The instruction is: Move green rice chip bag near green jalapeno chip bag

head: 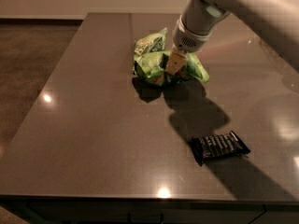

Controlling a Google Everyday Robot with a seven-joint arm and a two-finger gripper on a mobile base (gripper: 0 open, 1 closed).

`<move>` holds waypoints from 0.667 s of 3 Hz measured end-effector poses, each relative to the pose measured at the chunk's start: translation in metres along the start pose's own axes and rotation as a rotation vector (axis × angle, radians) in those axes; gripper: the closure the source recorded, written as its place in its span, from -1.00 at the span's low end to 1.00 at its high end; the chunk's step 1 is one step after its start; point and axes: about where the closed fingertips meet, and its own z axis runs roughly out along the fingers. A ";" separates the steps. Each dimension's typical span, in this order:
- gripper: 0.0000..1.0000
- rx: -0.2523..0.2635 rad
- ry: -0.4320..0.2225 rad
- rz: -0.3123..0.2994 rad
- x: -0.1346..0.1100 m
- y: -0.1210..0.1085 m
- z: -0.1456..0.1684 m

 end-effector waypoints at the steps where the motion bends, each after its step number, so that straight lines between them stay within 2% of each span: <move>1: -0.76 -0.003 0.001 -0.002 0.000 0.001 0.001; 2: -1.00 -0.005 0.002 -0.003 -0.001 0.001 0.003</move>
Offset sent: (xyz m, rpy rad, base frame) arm -0.0002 0.0008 -0.0012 -0.0006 0.0020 0.0017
